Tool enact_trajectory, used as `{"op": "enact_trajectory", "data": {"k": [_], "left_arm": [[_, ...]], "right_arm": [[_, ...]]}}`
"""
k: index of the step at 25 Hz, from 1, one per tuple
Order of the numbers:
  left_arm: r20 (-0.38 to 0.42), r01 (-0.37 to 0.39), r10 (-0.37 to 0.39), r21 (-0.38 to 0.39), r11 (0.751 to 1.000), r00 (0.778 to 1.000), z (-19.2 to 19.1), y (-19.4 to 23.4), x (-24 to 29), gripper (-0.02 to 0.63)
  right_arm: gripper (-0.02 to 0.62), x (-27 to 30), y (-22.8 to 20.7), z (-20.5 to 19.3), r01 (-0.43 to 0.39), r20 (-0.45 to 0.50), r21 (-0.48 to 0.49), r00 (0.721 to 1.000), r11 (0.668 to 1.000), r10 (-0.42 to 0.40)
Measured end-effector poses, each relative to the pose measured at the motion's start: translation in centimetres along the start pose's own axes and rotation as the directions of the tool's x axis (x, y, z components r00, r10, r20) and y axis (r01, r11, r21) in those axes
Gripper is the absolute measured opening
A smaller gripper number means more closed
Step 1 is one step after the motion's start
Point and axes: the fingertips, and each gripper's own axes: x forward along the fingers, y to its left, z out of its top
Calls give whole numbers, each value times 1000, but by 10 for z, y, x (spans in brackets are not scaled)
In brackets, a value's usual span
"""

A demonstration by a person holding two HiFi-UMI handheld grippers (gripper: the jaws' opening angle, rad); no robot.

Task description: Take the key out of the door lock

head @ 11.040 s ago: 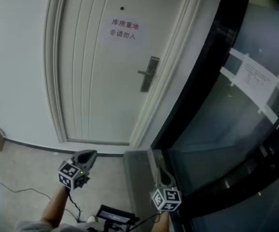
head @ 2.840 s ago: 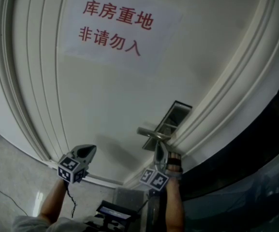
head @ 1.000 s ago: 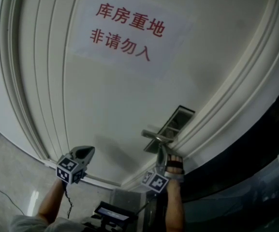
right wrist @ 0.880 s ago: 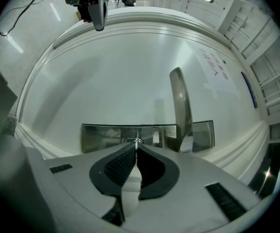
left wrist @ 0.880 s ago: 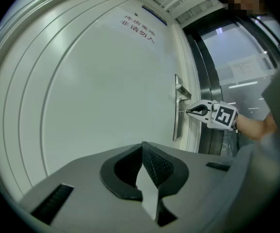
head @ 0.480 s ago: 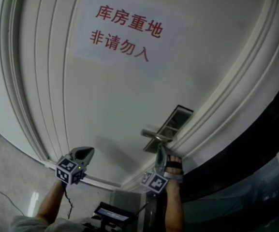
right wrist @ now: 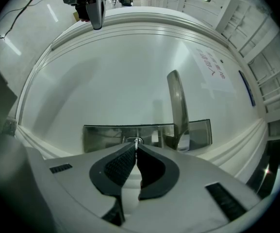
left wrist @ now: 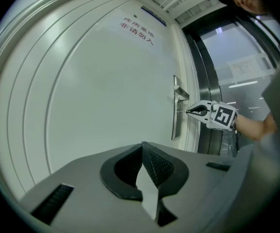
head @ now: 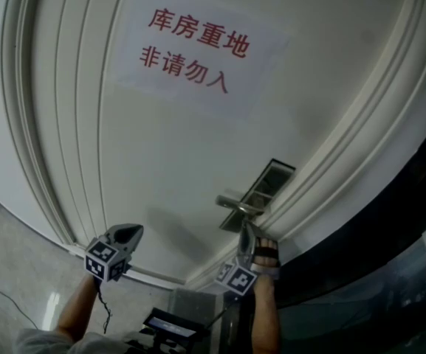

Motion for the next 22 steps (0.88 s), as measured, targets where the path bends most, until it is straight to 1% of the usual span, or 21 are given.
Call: {"op": "enact_trajectory", "data": {"k": [7,10,13,22], "left_arm": [[0,8,-8,2,1000,1000,0,-5,-1,8],[-13,19,-19,4,1000,1000,-3,-6,-1,8],[-1,14,-14,5,1000,1000,-2,-6,-3,8],[2,6,-6,1,1000,1000,-2,-5,-10,8]], "right_arm": [[20,-5,1,0,6,-2,-7,1000,1000,-6],[20,-6,1,0,5,-1,-1,1000,1000,-5],[20,-7,3,-1,1,-3,-1,1000,1000,-1],[20,-7,-1,0,8,-7,-8,1000,1000,-8]]}}
